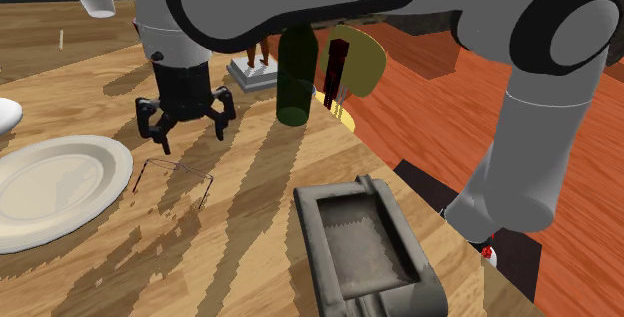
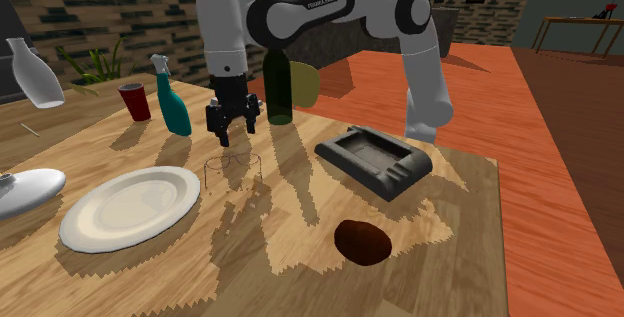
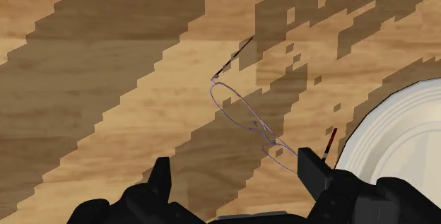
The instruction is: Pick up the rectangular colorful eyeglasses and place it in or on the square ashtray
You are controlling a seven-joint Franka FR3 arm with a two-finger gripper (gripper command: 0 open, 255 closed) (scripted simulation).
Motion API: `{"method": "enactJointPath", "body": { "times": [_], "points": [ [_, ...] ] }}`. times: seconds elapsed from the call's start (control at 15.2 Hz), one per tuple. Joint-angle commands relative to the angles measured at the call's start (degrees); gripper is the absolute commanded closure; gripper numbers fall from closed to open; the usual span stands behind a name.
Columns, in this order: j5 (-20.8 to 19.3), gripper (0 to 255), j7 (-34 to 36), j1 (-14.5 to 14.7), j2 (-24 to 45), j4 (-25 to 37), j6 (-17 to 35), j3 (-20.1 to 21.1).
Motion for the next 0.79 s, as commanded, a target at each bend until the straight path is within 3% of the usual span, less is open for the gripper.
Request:
{"method": "enactJointPath", "body": {
  "times": [0.0,0.46,0.73],
  "points": [
    [-1.93,0,2.32,2.57,4.57,5.61,-1.21,-0.23],
    [-2.26,0,2.61,2.58,5.12,0.94,3.92,-0.52],
    [-2.31,0,2.64,2.59,5.20,0.60,4.33,-0.54]
  ]
}}
